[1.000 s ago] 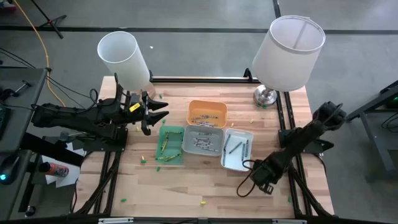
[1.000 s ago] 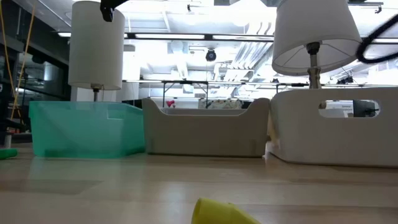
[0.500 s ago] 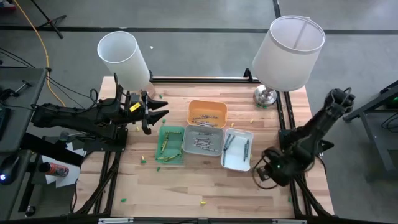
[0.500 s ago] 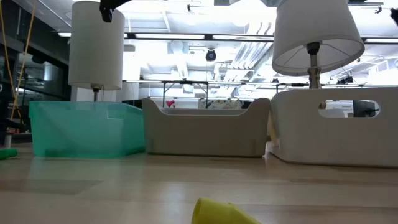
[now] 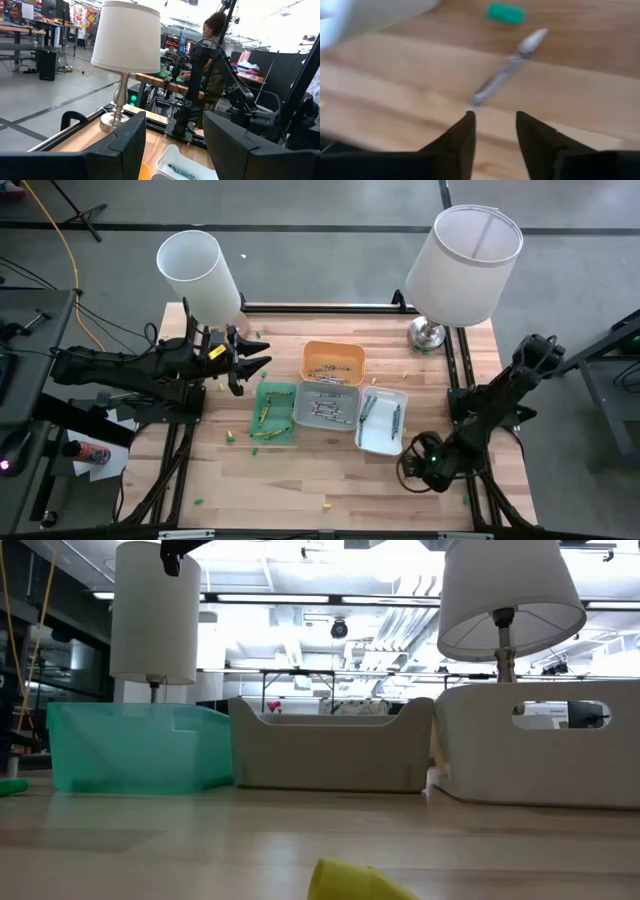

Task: Sort crayons
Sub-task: Put the white crayon into the gray bin

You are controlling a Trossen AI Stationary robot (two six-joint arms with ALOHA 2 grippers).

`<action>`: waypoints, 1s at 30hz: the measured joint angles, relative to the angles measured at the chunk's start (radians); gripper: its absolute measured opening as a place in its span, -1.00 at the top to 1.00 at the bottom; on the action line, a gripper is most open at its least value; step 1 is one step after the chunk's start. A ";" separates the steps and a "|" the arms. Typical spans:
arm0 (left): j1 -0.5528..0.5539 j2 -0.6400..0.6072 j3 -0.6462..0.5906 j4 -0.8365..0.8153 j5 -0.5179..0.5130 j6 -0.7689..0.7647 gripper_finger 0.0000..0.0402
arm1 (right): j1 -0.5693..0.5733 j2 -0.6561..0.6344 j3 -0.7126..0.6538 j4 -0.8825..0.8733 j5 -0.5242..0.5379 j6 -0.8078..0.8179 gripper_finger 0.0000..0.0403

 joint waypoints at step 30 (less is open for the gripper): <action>0.000 0.000 0.000 0.000 -0.001 0.000 0.09 | -0.113 0.180 0.013 -0.089 -0.102 -0.010 0.40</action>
